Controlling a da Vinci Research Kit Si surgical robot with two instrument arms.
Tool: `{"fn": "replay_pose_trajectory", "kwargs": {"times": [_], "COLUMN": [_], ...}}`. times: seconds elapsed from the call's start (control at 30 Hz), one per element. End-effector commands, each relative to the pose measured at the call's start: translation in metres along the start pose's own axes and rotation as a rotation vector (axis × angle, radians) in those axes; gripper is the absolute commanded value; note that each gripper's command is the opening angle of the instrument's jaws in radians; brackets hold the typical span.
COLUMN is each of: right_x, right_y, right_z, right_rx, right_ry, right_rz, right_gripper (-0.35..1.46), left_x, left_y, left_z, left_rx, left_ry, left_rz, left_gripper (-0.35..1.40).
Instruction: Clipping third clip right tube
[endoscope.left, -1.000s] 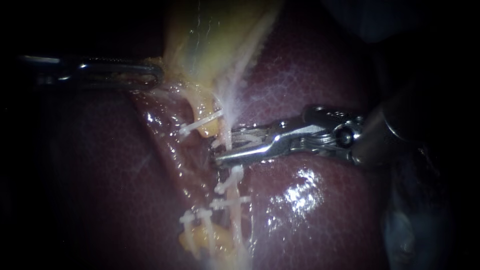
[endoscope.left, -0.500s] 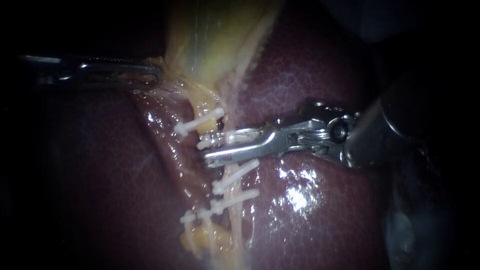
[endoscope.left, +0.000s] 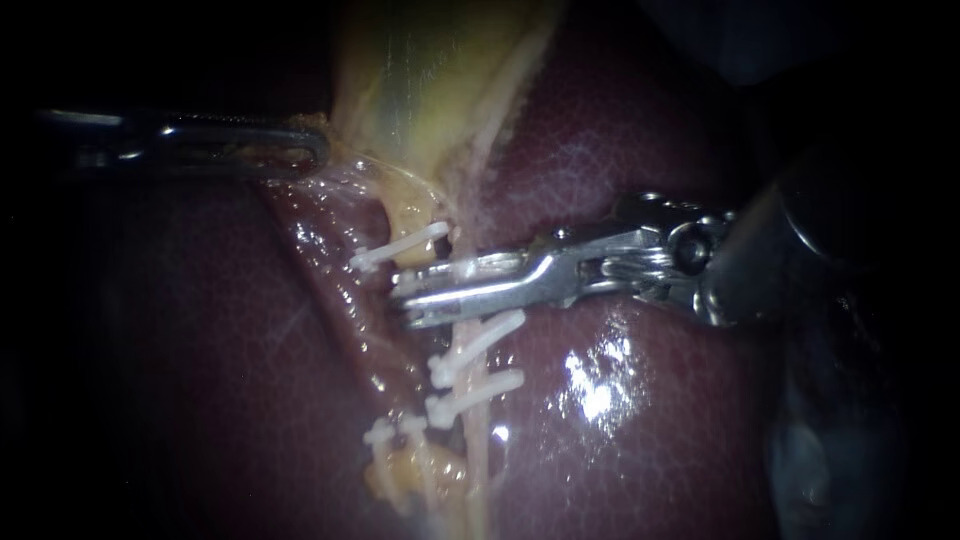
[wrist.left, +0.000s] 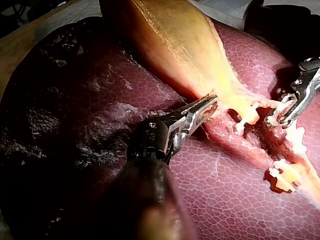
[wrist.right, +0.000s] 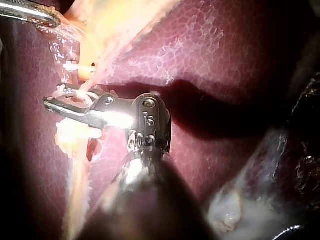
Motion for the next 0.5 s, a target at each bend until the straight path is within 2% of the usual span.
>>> {"fn": "replay_pose_trajectory", "kwargs": {"times": [0.03, 0.07, 0.5], "right_x": [0.0000, 0.0000, 0.0004], "right_y": [0.0000, -0.0001, 0.0003], "right_z": [-0.0001, -0.0002, -0.0007], "right_rx": [-0.004, -0.005, 0.000], "right_ry": [0.000, -0.001, -0.021], "right_rz": [0.011, 0.017, 0.036], "right_gripper": [-0.28, -0.35, -0.35], "left_x": [0.0000, 0.0000, 0.0000], "left_y": [0.0000, 0.0000, 0.0000], "left_z": [0.0000, 0.0000, 0.0000], "left_rx": [0.000, 0.000, -0.001], "left_ry": [0.000, 0.000, 0.000], "left_rz": [0.000, 0.000, 0.000], "left_gripper": [-0.35, -0.35, -0.35]}}
